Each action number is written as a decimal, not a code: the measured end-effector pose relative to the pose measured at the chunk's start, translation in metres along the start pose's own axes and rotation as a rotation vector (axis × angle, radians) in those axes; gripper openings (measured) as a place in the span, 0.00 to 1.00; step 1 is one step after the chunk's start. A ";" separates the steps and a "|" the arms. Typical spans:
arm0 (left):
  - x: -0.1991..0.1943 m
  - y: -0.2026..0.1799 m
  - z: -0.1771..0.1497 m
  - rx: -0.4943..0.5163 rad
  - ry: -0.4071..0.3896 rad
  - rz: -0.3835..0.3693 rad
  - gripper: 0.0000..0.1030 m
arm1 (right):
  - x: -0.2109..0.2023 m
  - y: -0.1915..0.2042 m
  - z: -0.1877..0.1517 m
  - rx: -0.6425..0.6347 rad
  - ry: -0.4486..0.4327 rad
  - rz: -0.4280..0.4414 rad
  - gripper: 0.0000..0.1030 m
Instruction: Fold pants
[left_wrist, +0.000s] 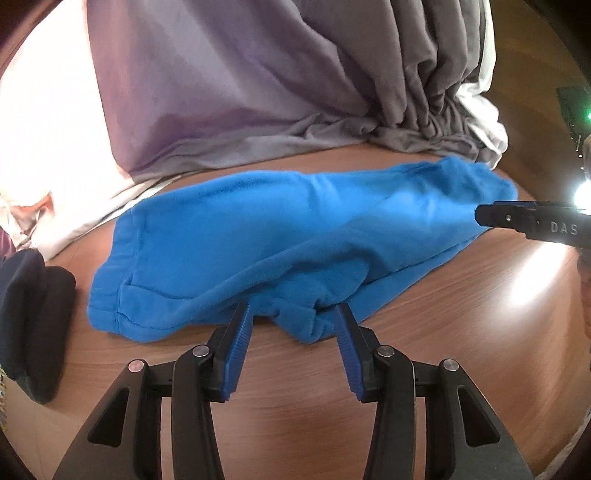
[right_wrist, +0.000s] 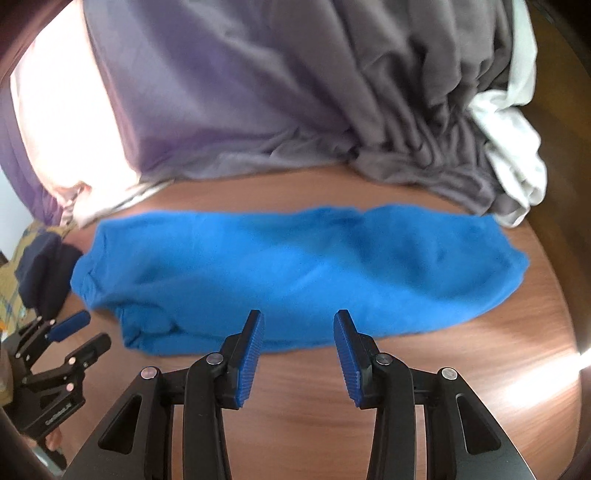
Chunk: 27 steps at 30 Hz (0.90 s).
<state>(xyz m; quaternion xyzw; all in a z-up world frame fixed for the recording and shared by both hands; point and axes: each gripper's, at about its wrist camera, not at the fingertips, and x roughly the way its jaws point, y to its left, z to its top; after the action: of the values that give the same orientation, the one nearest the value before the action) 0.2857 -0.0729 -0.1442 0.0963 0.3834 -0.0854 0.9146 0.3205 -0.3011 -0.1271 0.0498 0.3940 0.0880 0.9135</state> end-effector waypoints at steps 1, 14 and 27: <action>0.002 0.000 -0.001 0.006 -0.003 0.004 0.44 | 0.003 0.001 -0.002 -0.003 0.008 0.003 0.39; 0.042 -0.026 -0.006 0.198 0.018 0.132 0.44 | 0.027 -0.022 -0.005 0.079 0.055 -0.037 0.39; 0.055 -0.026 0.001 0.213 0.014 0.149 0.21 | 0.043 -0.053 0.010 0.126 0.045 -0.119 0.39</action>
<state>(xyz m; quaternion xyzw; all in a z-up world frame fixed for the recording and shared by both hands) 0.3184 -0.1033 -0.1856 0.2215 0.3706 -0.0569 0.9002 0.3633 -0.3450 -0.1595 0.0818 0.4214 0.0097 0.9031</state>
